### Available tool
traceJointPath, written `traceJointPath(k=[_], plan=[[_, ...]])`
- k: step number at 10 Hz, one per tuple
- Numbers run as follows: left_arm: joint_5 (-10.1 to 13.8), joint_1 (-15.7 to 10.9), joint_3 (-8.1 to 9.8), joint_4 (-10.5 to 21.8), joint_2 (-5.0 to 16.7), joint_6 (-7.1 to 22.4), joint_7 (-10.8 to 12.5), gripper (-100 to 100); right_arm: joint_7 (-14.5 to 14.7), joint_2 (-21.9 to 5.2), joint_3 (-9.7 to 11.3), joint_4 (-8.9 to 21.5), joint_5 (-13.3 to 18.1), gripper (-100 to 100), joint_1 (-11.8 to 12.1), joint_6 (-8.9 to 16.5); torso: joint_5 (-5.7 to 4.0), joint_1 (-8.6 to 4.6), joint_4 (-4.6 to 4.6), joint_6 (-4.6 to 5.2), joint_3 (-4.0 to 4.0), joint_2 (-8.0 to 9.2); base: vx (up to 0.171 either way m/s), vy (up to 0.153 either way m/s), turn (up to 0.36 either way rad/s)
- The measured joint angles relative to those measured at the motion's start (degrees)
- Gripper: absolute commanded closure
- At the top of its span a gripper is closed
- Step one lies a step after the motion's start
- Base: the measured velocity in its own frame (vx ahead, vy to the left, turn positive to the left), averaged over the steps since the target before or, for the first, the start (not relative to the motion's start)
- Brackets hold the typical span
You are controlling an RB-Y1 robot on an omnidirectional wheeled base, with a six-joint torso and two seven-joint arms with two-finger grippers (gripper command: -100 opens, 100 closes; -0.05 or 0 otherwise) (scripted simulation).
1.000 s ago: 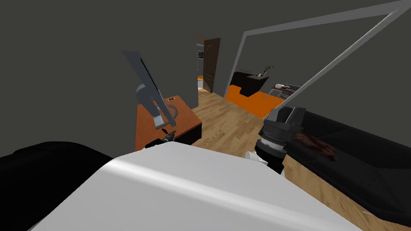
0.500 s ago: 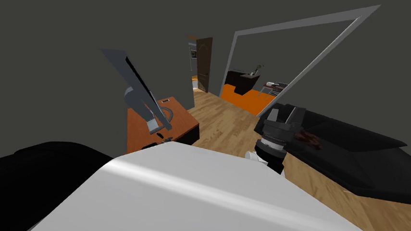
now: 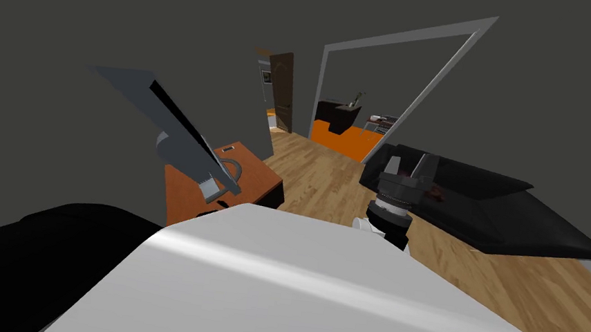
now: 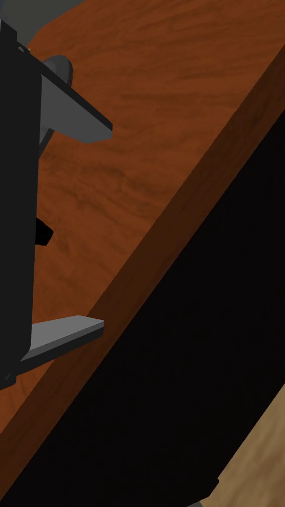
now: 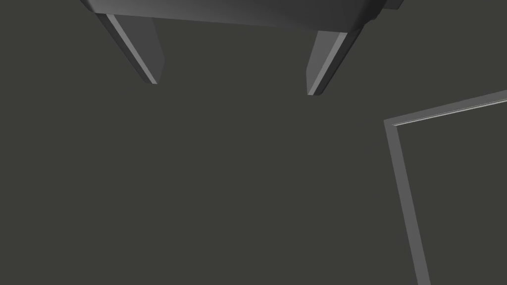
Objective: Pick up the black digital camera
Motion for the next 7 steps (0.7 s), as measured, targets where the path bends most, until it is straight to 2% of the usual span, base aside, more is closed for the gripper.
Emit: traceJointPath(k=[2,4,5,6,7], plan=[[-1.47,1.33,0.47,-0.08,0.04,1.90,0.39,-100,0.00,0.00,0.00,0.00,0.00,0,0.00,0.00,-0.01,-0.08,0.01,0.00,0.03,0.04,0.048,0.051,-0.211],[-0.49,1.38,-0.26,2.45,2.65,4.19,0.33,-100,0.00,0.00,0.00,0.00,0.00,0,0.01,0.00,0.02,0.08,-0.02,-0.01,-0.05,-0.09,0.080,0.087,-0.206],[0.51,2.90,-0.52,2.58,4.53,4.89,0.16,-100,0.00,0.00,-0.01,0.00,0.00,0,0.01,0.00,0.02,0.13,-0.02,-0.01,-0.06,-0.11,0.067,0.088,-0.206],[-0.19,2.85,-0.70,3.49,5.13,5.97,0.48,-100,0.00,0.00,-0.01,0.00,0.00,0,0.01,0.00,0.04,0.11,-0.02,0.00,-0.06,-0.10,0.057,0.078,-0.214],[0.17,2.10,-1.48,5.77,5.85,6.43,0.23,-100,0.00,0.00,0.00,0.00,0.00,0,0.00,0.00,0.03,0.08,-0.01,0.00,-0.05,-0.08,0.086,0.094,-0.260]])
